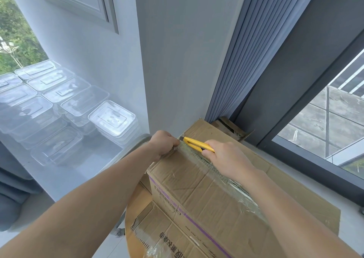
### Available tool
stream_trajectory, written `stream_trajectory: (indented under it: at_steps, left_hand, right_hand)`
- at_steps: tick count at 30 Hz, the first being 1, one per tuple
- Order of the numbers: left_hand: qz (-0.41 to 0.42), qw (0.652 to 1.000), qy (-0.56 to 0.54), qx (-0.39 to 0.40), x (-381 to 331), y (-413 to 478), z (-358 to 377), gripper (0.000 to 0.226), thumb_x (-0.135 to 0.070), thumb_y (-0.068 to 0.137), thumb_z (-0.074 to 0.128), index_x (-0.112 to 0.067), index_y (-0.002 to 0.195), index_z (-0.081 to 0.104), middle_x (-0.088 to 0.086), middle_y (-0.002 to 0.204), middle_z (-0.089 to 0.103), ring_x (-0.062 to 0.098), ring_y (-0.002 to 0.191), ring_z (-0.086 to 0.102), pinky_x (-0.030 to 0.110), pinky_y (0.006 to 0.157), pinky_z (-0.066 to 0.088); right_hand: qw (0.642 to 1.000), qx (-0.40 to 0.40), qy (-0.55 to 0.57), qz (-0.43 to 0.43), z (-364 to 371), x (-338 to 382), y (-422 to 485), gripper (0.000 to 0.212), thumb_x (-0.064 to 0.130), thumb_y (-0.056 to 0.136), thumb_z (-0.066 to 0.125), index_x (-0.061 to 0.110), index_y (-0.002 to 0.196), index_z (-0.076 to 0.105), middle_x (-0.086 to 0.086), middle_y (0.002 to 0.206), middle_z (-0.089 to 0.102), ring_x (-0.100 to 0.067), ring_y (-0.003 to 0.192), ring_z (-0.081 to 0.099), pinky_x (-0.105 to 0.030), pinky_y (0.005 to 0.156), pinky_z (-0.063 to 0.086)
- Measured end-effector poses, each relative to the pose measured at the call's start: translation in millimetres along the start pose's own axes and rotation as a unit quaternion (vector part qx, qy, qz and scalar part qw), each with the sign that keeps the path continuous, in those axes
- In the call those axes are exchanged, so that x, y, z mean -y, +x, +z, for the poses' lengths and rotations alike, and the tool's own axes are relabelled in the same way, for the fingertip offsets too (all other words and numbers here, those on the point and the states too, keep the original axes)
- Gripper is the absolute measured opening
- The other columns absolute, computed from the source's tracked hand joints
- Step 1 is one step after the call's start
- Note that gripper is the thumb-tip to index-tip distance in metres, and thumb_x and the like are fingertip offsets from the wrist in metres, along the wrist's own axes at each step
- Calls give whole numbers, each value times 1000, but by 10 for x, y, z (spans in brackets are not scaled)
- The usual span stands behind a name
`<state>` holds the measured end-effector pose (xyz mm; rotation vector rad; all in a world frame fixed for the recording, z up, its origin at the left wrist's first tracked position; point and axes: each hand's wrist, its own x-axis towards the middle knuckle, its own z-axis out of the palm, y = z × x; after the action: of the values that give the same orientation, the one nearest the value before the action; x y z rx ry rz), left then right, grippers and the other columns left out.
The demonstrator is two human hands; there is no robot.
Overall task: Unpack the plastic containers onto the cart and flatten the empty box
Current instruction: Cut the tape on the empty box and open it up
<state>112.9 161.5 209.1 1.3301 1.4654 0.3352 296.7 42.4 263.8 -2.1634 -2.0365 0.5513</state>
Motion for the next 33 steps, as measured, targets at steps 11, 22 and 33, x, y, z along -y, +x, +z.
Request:
stream_trajectory:
  at_steps: [11,22,33]
  left_hand:
    - [14,999,30,-23,-14,-82,53,19,-8,87,62,-7,70,53,9,65,44,22,57,39,24,49,30]
    - [42,998,40,-18,19,-123,47,27,-12,94,60,-7,68,55,5,65,49,19,61,43,26,56,36]
    - [56,997,31,-40,31,-171,104,23,-12,98,55,-9,75,53,6,70,49,18,62,43,26,53,35]
  right_hand:
    - [999,38,-18,21,20,52,59,24,41,104,46,20,100,56,-3,81,60,-24,69,59,-35,57,44]
    - [997,60,-32,33,-28,45,6,22,40,104,45,22,102,56,-3,84,61,-25,72,62,-38,59,49]
    - [992,84,-84,37,-151,37,-10,22,39,102,48,22,91,57,-1,81,59,-22,71,59,-36,58,44]
